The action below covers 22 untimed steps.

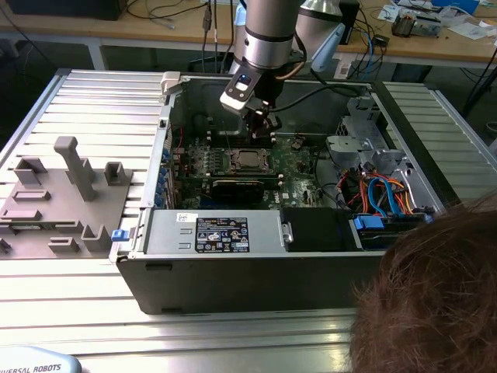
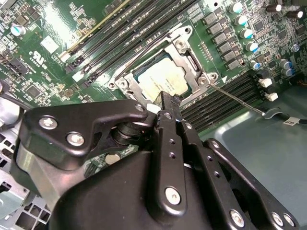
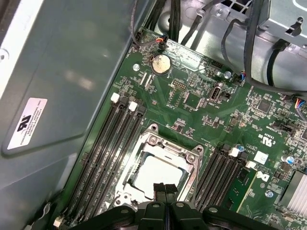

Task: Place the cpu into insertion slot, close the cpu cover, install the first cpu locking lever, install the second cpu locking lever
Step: 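Install the first cpu locking lever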

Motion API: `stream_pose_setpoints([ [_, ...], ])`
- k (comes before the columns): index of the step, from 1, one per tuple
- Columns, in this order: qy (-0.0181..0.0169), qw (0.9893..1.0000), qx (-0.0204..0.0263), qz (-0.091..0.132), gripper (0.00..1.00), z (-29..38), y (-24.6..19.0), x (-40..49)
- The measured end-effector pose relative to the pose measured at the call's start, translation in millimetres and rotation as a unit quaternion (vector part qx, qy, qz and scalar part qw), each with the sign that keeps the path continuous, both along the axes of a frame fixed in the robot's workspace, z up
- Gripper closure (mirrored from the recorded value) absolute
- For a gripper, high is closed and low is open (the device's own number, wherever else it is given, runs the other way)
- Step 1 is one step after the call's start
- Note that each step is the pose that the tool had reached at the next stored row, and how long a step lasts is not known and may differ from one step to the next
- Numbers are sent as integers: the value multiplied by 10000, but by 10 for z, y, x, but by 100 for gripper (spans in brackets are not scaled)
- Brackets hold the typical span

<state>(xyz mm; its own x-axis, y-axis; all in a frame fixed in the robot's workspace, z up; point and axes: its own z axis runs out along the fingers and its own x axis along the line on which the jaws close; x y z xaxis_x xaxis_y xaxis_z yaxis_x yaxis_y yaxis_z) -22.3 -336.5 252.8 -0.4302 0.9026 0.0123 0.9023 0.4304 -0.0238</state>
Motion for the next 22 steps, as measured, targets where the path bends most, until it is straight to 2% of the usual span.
stream_pose_setpoints([
  [22,0,9995,0,316,89,0,0,0],
])
